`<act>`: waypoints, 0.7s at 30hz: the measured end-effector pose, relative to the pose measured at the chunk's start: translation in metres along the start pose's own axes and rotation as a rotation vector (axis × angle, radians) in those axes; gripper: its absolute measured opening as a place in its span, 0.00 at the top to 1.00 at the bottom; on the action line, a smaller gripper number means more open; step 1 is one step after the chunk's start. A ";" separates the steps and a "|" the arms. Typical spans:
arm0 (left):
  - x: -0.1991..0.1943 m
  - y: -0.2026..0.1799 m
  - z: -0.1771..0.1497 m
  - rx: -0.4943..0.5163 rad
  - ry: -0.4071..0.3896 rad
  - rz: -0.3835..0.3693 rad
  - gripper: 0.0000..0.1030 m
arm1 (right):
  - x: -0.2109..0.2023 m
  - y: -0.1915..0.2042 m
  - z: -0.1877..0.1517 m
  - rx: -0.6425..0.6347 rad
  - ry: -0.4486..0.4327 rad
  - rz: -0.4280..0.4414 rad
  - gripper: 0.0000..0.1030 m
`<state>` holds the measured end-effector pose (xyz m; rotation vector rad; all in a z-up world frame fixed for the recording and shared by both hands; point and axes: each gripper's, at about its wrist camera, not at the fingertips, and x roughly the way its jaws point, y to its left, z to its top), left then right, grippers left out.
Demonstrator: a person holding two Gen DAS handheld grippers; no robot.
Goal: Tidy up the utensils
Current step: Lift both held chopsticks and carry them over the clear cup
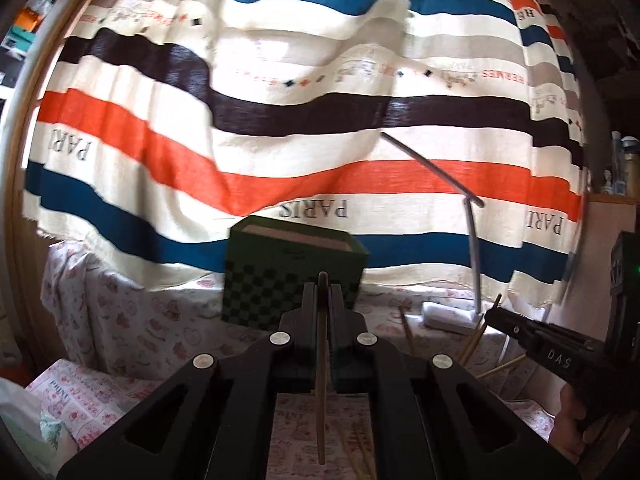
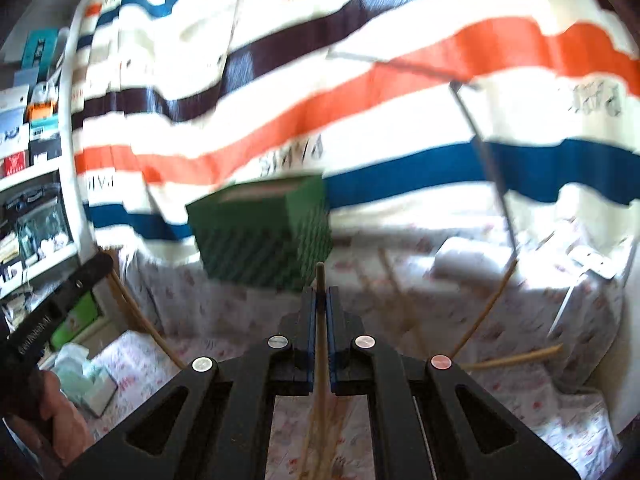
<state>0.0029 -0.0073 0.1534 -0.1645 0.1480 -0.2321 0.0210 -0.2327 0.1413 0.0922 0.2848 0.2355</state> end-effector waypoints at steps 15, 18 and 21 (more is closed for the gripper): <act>0.072 -0.097 0.035 0.059 0.053 -0.225 0.97 | -0.045 -0.060 0.022 0.030 -0.268 -0.152 0.95; 0.089 -0.115 0.035 0.100 0.062 -0.202 0.97 | -0.046 -0.073 0.021 0.069 -0.318 -0.198 0.95; 0.096 -0.127 0.040 0.114 0.044 -0.221 0.97 | -0.048 -0.088 0.019 0.123 -0.363 -0.208 0.95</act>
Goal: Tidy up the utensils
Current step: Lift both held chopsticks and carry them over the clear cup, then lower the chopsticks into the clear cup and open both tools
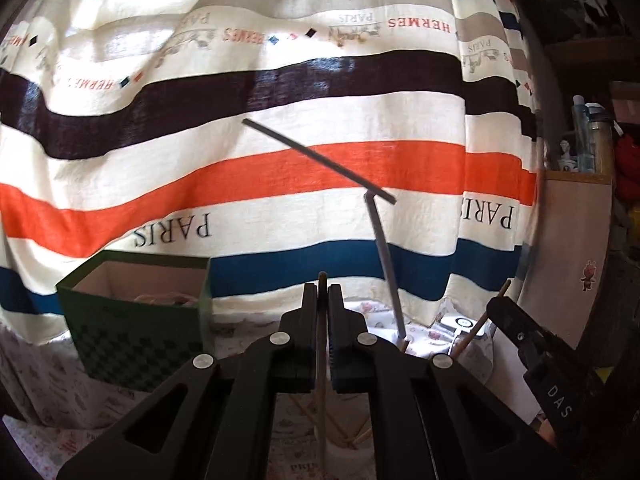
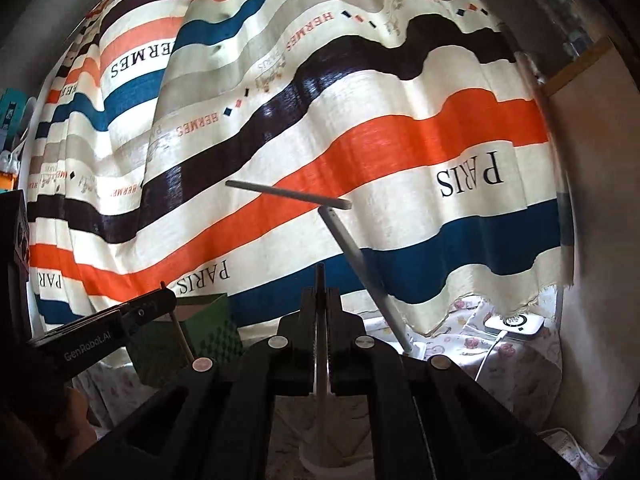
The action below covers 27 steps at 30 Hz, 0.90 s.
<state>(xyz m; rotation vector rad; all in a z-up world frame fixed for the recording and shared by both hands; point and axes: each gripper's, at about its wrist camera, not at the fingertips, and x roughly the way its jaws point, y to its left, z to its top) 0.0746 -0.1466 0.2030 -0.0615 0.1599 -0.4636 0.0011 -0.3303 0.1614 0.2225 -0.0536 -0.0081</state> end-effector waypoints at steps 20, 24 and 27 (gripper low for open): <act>0.054 0.012 -0.056 -0.097 0.023 0.053 0.96 | 0.062 -0.018 -0.024 -0.028 0.322 -0.071 0.95; 0.067 0.018 -0.070 -0.106 0.099 0.043 0.96 | 0.067 -0.016 -0.031 -0.053 0.335 -0.067 0.95; 0.074 0.021 -0.078 -0.116 0.139 0.035 0.96 | 0.073 -0.018 -0.034 -0.046 0.361 -0.061 0.95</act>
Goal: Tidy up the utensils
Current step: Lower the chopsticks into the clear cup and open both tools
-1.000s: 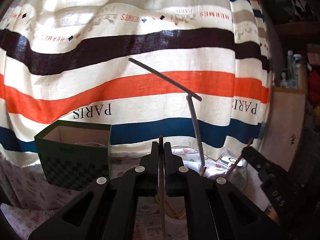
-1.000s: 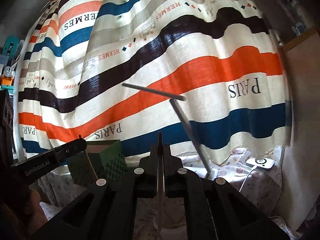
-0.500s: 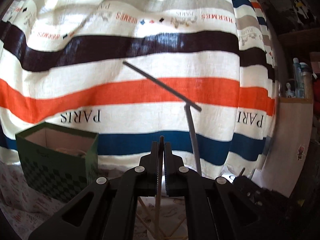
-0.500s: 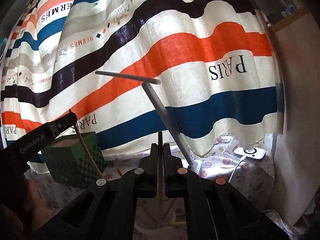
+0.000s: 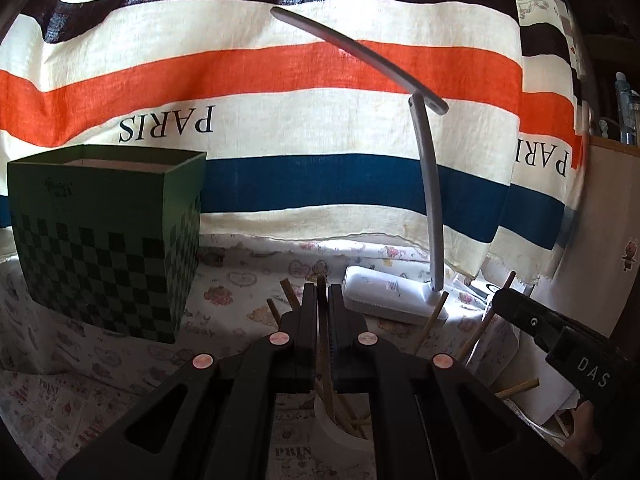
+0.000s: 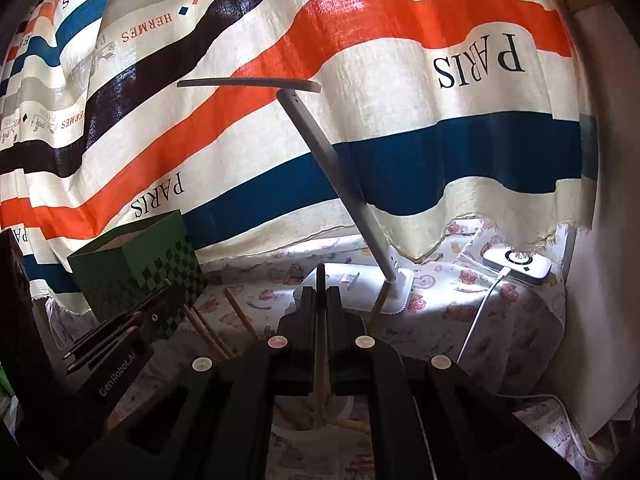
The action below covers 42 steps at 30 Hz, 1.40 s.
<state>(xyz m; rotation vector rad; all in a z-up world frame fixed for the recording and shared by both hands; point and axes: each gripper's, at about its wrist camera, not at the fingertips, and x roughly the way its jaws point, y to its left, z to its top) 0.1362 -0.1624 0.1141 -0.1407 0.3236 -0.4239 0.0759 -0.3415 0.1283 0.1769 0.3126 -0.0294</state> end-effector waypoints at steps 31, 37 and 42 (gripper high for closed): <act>-0.067 0.015 0.000 0.117 -0.136 0.248 0.28 | 0.005 -0.006 -0.001 0.009 0.020 -0.079 0.53; -0.127 0.027 -0.014 0.122 -0.224 0.294 0.11 | -0.012 0.020 0.000 -0.047 -0.002 -0.016 0.48; -0.158 0.041 -0.018 0.087 -0.242 0.304 0.03 | -0.032 0.034 0.000 -0.036 -0.025 0.062 0.46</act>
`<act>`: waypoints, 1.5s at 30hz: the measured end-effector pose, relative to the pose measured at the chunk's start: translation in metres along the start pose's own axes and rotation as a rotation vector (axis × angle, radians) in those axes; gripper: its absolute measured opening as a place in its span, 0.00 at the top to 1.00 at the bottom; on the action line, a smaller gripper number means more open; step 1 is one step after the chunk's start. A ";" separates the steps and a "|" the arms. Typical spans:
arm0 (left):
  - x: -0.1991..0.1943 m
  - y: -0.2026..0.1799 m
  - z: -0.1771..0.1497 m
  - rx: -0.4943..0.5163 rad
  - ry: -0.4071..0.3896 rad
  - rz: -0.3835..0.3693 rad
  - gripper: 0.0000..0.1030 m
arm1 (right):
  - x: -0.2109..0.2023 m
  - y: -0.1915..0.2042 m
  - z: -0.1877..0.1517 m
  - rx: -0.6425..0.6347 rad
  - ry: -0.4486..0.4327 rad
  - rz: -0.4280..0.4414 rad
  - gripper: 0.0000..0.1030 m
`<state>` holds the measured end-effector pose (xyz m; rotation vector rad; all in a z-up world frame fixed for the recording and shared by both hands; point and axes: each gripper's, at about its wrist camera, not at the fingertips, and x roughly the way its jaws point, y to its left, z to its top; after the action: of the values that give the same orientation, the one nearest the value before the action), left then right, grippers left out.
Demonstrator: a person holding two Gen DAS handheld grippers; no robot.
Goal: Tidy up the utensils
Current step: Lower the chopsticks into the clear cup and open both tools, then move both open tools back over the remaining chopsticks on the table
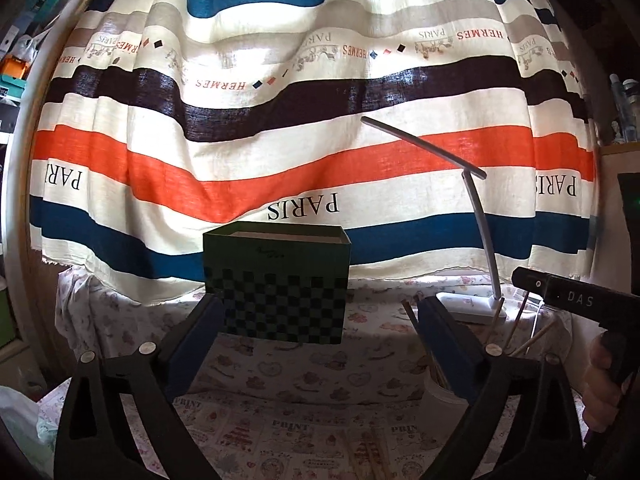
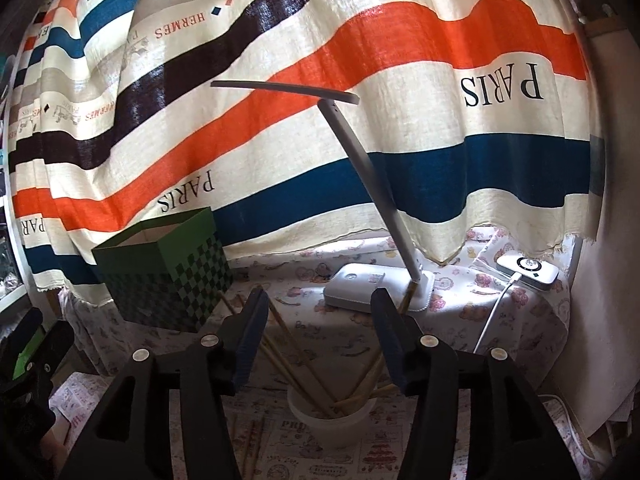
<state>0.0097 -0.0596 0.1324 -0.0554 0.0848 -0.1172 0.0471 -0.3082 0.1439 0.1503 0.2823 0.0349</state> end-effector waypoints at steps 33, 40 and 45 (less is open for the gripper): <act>0.048 0.053 -0.094 -0.050 0.325 0.018 0.01 | 0.031 -0.007 -0.109 0.023 0.183 -0.008 0.41; 0.065 0.061 -0.105 -0.069 0.406 0.051 0.01 | 0.046 -0.018 -0.116 0.068 0.237 -0.033 0.41; 0.080 0.061 -0.118 -0.062 0.496 0.052 0.01 | 0.053 -0.016 -0.121 0.056 0.261 -0.037 0.41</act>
<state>0.0851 -0.0150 0.0048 -0.0854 0.5855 -0.0739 0.0638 -0.3034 0.0124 0.1968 0.5467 0.0094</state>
